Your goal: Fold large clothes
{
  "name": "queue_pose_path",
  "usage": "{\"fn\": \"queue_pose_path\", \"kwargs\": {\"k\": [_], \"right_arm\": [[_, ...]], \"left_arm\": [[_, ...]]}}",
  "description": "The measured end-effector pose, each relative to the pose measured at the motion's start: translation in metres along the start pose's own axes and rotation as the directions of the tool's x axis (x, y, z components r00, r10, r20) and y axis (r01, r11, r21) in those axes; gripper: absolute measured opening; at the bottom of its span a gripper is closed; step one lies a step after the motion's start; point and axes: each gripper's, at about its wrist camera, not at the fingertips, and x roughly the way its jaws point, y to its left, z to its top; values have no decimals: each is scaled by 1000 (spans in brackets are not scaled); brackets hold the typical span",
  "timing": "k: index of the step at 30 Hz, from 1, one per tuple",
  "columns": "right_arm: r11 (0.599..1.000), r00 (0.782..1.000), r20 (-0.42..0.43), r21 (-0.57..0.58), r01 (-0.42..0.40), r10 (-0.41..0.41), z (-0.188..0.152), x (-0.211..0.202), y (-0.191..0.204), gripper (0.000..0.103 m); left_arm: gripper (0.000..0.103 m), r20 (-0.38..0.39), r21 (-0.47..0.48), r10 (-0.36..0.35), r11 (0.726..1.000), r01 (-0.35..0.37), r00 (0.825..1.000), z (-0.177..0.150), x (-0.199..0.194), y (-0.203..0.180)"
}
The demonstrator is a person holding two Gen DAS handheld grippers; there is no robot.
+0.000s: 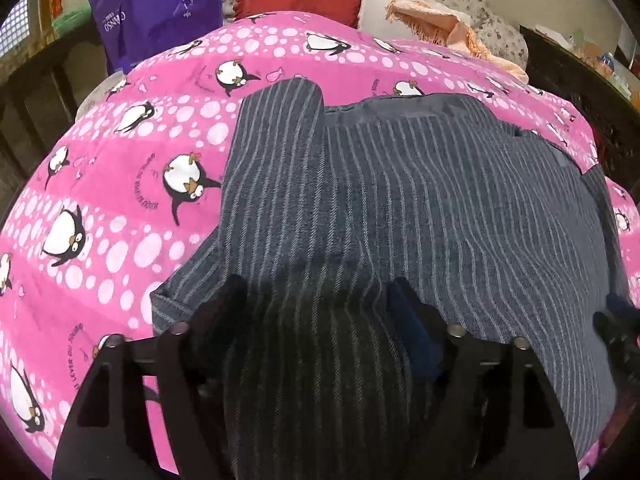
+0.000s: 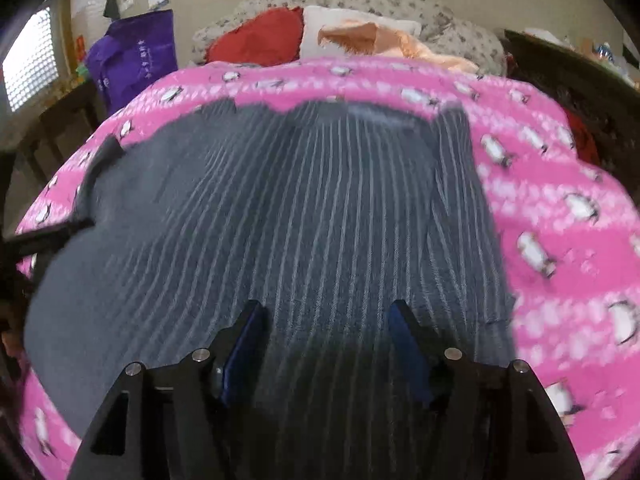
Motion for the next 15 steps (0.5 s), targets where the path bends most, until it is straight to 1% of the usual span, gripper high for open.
{"fn": "queue_pose_path", "kwargs": {"k": [1,2,4,7,11,13,15], "right_arm": [[999,999,52,-35,16,-14,-7,-1,4,64],[998,996,81,-61,30,-25,-11,-1,7,64],[999,997,81,-40,12,-9,-11,-1,2,64],[1000,997,83,-29,-1,4,-11,-3,1,66],[1000,997,74,-23,-1,3,-10,-3,2,71],[1000,996,82,-22,-21,23,-12,-5,2,74],[999,995,90,-16,-42,43,-12,-5,0,75]], "left_arm": [[80,-2,5,5,1000,-5,1000,0,0,-1],[80,0,14,14,1000,-14,1000,0,1,-3],[80,11,22,23,999,-23,1000,0,-1,-1],[82,19,13,15,1000,-15,1000,-2,0,-1],[85,7,14,6,1000,-7,1000,3,3,-1],[86,-3,28,12,1000,-12,1000,4,4,-4],[86,-5,42,22,999,-22,1000,5,4,-7]]}}
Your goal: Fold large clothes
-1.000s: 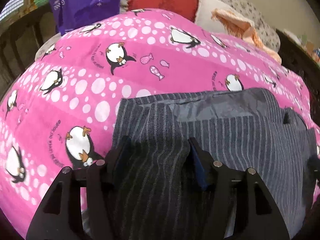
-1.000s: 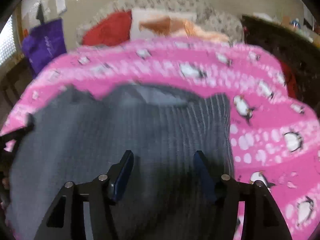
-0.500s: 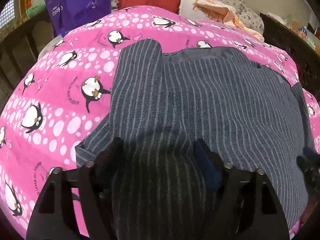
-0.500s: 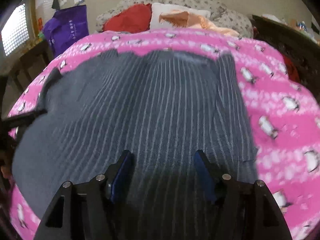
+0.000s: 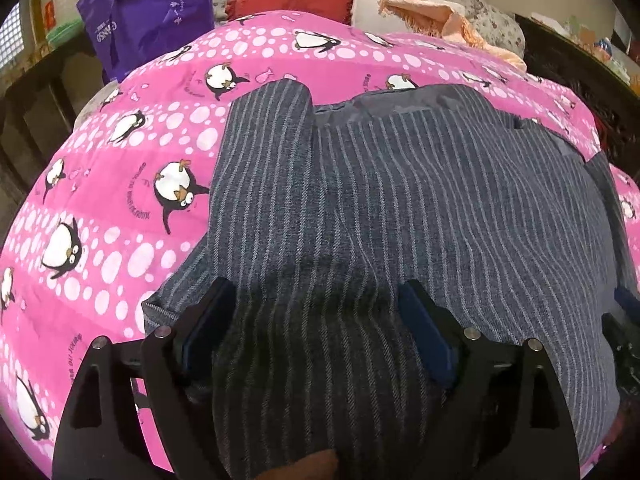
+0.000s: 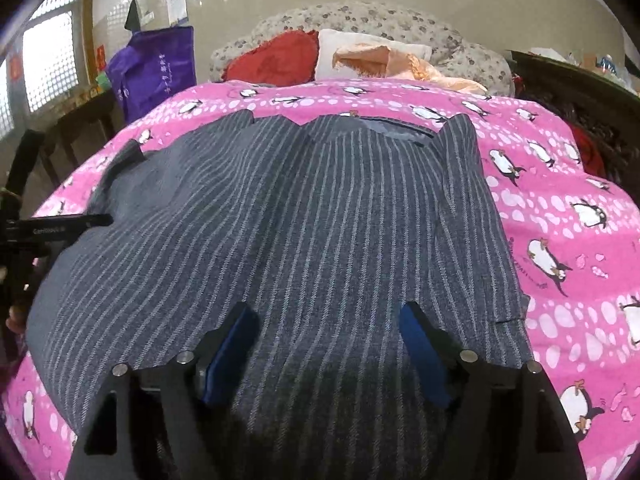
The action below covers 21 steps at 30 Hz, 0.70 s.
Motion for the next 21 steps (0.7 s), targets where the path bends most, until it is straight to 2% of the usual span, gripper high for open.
{"fn": "queue_pose_path", "kwargs": {"k": [7,10,13,16,19,20,21], "right_arm": [[999,1000,10,-23,23,-23,-2,-1,5,76],[1000,1000,7,-20,22,-22,-2,0,4,76],[1000,1000,10,-20,23,-23,-2,0,4,76],[1000,1000,12,-20,22,-22,-3,0,4,76],[999,1000,14,-21,25,-25,-3,0,4,76],[999,1000,16,-21,26,-25,-3,0,5,76],[999,1000,16,-20,25,-24,-3,0,4,76]], "left_arm": [[87,3,-1,-14,1000,14,1000,1,0,2],[86,-10,-14,-64,998,64,998,6,-15,10],[86,33,-53,-75,996,77,997,14,-42,34],[86,45,-115,-57,991,62,997,18,-57,79],[87,-10,-213,-24,977,21,1000,10,-46,122],[87,-48,-250,-51,968,37,998,5,-38,131],[87,-78,-280,-112,956,86,991,-3,-30,135]]}}
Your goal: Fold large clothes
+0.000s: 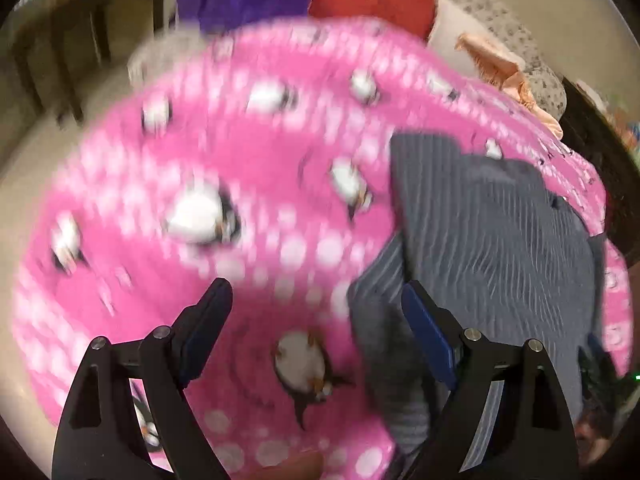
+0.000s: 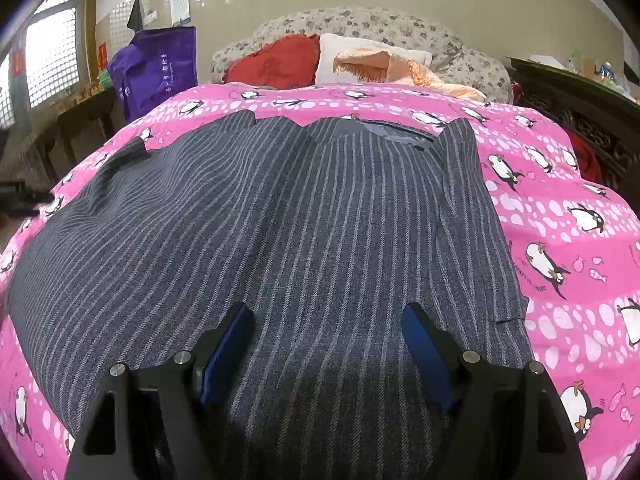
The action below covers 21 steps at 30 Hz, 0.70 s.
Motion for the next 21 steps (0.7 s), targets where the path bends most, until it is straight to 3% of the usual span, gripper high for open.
{"fn": "queue_pose_path", "kwargs": {"k": [3,5,7,9,13,17,20,21], "right_arm": [[1000,1000,0,1,-1,1,0,0,0,76],[1000,1000,0,1,-1,1,0,0,0,76],[1000,1000,0,1,-1,1,0,0,0,76],[1000,1000,0,1,-2,2,0,0,0,76],[1000,1000,0,1,-1,1,0,0,0,76],[1000,1000,0,1,-2,2,0,0,-1,76],[1000,1000,1,2,-3,3,0,0,0,76],[1000,1000,1,2,-2,2,0,0,0,76]], "left_arm": [[87,-20,-8,-176,984,176,984,-16,6,-8],[87,-49,17,-276,961,277,960,-23,10,-24],[92,-116,26,-372,926,377,921,-30,22,-40],[103,-108,31,-391,918,396,914,-30,25,-47],[102,-79,-52,-435,901,432,897,-12,34,-44],[102,-86,-57,-471,882,468,878,11,47,-46],[102,-138,-8,-553,830,558,821,16,44,-59],[102,-152,18,-558,824,567,816,16,41,-63]]}}
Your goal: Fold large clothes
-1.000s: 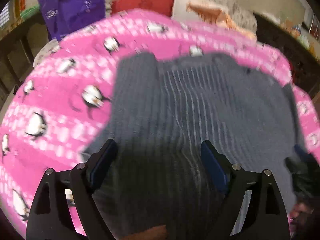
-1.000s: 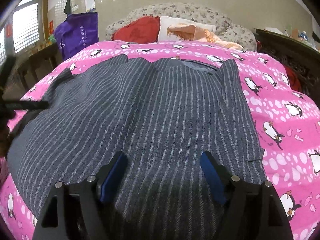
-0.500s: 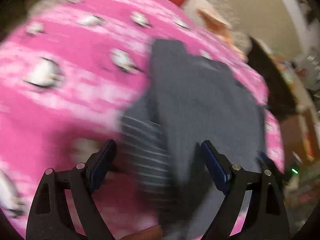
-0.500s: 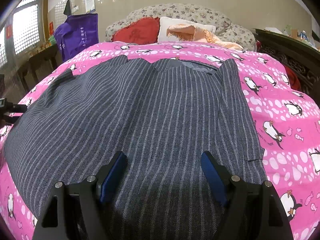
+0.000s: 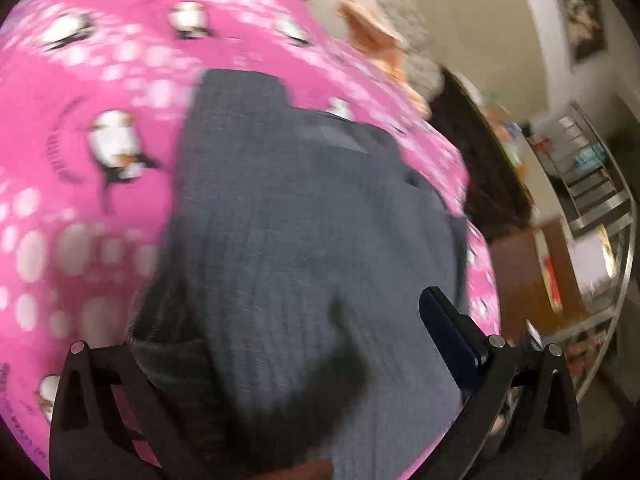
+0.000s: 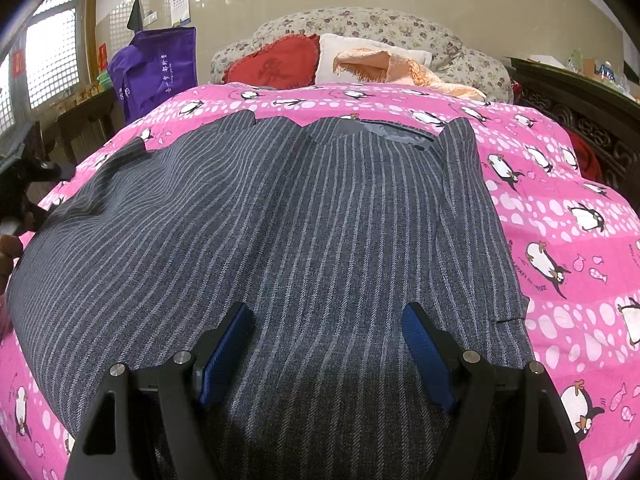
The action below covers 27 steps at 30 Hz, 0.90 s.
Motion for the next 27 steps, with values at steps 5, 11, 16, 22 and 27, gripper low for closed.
{"fn": "queue_pose_path", "kwargs": {"k": [5,11,16,22,27], "right_arm": [[1000,1000,-1,4,-6,6,0,0,0,76],[1000,1000,0,5,-5,5,0,0,0,76],[1000,1000,2,2,2,-2,0,0,0,76],[1000,1000,3,3,1,-1,0,-1,0,76],[1000,1000,3,3,0,0,0,-1,0,76]], "left_arm": [[102,-63,68,95,994,-91,993,-7,8,2],[102,-35,129,159,980,-153,987,-18,10,-7],[102,-8,208,340,920,-331,940,-28,28,-28],[102,15,181,414,894,-410,910,-30,30,-24],[102,46,153,506,848,-507,861,-32,35,-29]]}}
